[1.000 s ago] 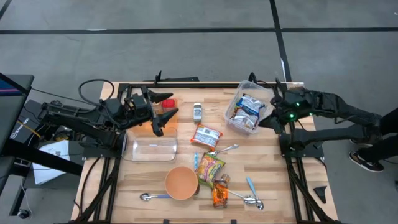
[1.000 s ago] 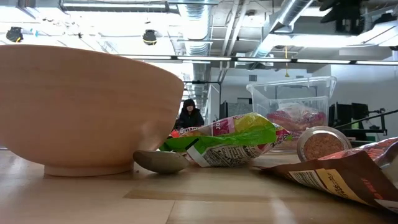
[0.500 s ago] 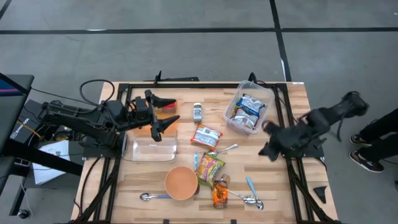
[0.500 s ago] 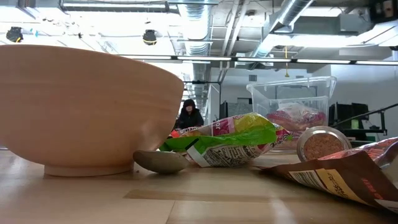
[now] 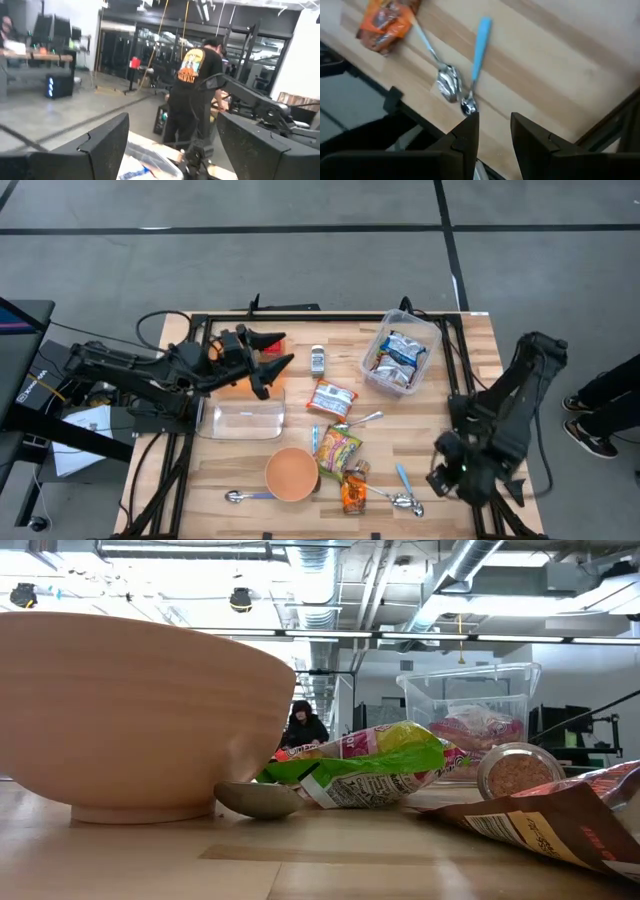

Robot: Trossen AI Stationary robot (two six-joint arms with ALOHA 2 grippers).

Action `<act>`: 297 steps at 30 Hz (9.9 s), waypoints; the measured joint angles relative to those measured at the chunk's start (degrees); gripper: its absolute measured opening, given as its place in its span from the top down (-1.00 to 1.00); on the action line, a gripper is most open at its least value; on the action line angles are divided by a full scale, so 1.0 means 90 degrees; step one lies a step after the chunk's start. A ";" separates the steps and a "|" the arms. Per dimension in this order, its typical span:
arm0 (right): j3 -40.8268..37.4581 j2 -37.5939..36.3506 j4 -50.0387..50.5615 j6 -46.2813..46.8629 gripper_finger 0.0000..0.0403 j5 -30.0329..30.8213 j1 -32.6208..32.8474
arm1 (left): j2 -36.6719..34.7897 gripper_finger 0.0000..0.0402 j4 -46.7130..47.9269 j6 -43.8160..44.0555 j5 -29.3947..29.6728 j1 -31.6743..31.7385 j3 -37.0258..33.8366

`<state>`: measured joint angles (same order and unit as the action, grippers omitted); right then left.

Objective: Pick & Place Food Item
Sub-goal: Put the orange spoon into the bottom transparent bin

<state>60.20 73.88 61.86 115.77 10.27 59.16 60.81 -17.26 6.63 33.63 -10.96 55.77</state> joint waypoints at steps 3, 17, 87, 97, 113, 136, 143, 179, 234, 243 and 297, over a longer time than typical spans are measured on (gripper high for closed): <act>0.0000 0.0379 -0.0343 0.0473 0.46 0.0115 0.0373 | 0.0234 -0.48 -0.0008 0.0378 -0.0038 0.0000 0.0000; 0.0000 0.2204 -0.3067 0.0476 0.17 0.0257 -0.0400 | 0.0869 -0.48 -0.0697 0.0600 -0.0520 -0.0534 0.0000; -0.0546 0.3199 -0.4617 0.0592 0.95 0.0094 -0.0401 | 0.0639 -0.48 -0.0804 0.0100 -0.0525 -0.1486 0.0000; 0.0367 0.3207 -0.2958 0.0587 0.98 0.0329 -0.0253 | 0.0639 -0.48 -0.0801 0.0102 -0.0529 -0.1498 0.0000; 0.3678 0.3199 0.1845 0.0271 0.99 0.3763 -0.0417 | 0.0639 -0.48 -0.0770 0.0105 -0.0617 -0.1498 0.0000; 0.5578 0.3190 0.1174 -0.4537 1.00 0.5020 -0.2242 | 0.0836 -0.48 -0.0633 0.0267 -0.0801 -0.1501 -0.0002; 0.5578 0.3192 0.1166 -0.4602 1.00 0.4854 -0.2380 | 0.0834 -0.48 -0.0658 0.0252 -0.0791 -0.1486 -0.0002; 0.5578 0.3192 0.1104 -0.4524 0.74 0.5127 -0.2467 | 0.0788 0.98 -0.0773 -0.0056 -0.0017 -0.1416 0.0000; 0.5578 0.3192 0.2551 -0.3020 0.11 0.5173 -0.2327 | -0.2557 0.99 0.8320 1.0657 0.4540 -0.4634 -0.2474; 0.5578 0.3192 0.2552 -0.2972 0.11 0.5006 -0.2327 | -0.2557 1.00 0.8347 1.0937 0.4054 -0.4634 -0.2747; 0.5578 0.3192 0.2522 -0.3075 0.11 0.5019 -0.2548 | -0.2591 0.47 0.7903 1.1737 0.3381 -0.4634 -0.3781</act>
<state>110.41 102.61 84.55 88.09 55.44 36.23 37.50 53.87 112.27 64.05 -52.66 21.74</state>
